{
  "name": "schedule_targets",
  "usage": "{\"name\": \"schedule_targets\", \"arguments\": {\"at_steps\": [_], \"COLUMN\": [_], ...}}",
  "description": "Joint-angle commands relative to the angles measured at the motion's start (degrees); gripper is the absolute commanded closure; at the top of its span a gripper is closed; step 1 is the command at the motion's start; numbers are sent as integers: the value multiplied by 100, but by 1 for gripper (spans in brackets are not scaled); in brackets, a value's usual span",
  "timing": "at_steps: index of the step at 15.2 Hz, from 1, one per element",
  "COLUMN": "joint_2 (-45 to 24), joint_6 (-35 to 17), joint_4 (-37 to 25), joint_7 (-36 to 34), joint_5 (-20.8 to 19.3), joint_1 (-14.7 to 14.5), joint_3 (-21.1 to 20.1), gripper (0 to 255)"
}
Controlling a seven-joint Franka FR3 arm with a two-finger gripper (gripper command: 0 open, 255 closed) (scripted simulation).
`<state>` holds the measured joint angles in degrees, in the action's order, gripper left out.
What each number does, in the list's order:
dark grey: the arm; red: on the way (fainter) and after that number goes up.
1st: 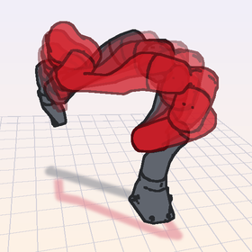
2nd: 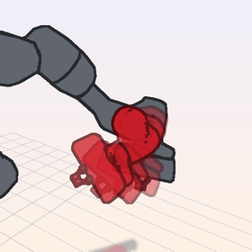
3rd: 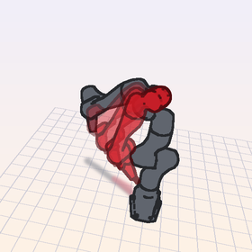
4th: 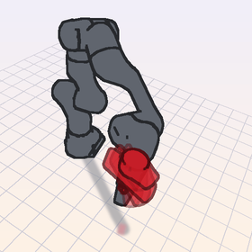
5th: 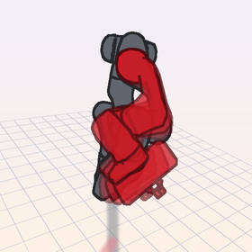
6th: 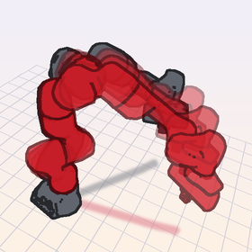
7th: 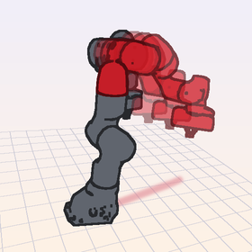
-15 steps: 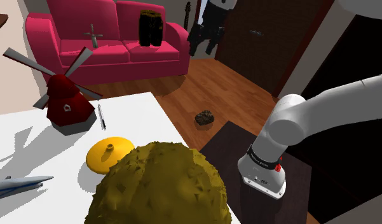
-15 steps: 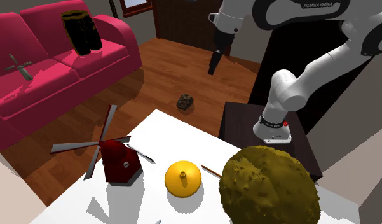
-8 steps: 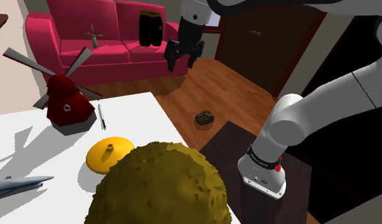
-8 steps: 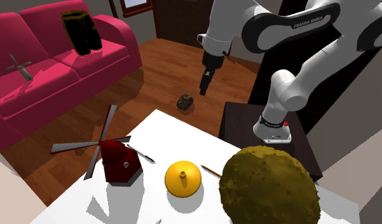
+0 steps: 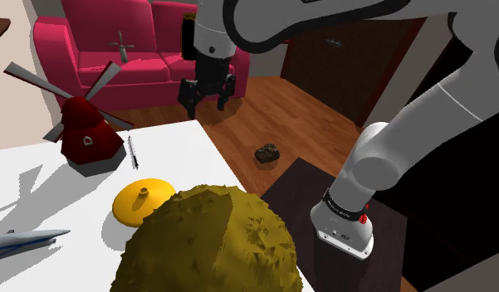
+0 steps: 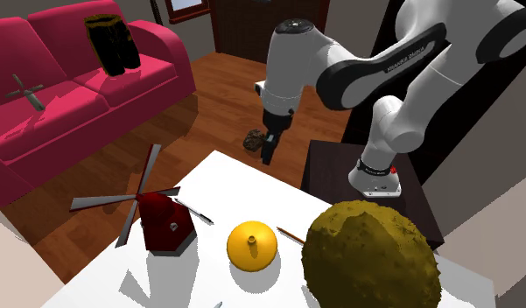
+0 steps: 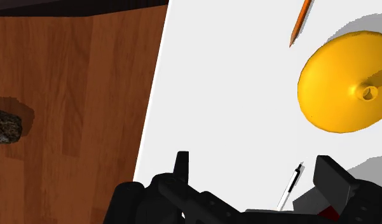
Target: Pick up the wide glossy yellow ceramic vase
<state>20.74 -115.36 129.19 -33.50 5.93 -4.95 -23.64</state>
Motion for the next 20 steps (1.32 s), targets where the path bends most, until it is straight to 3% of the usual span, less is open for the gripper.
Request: {"name": "schedule_targets", "arguments": {"at_steps": [1, 10, 16, 20], "joint_2": [-391, -2394, -3866, -4080], "joint_6": [-108, -412, -307, -480], "joint_4": [-199, -1309, -2370, -2359], "joint_7": [-307, -1739, -2619, -2724], "joint_5": [-93, -1049, -1858, -1986], "joint_1": [-16, -236, -797, -886], "joint_3": [-241, -1000, -1055, -999], "gripper": [0, 0, 0, 0]}}
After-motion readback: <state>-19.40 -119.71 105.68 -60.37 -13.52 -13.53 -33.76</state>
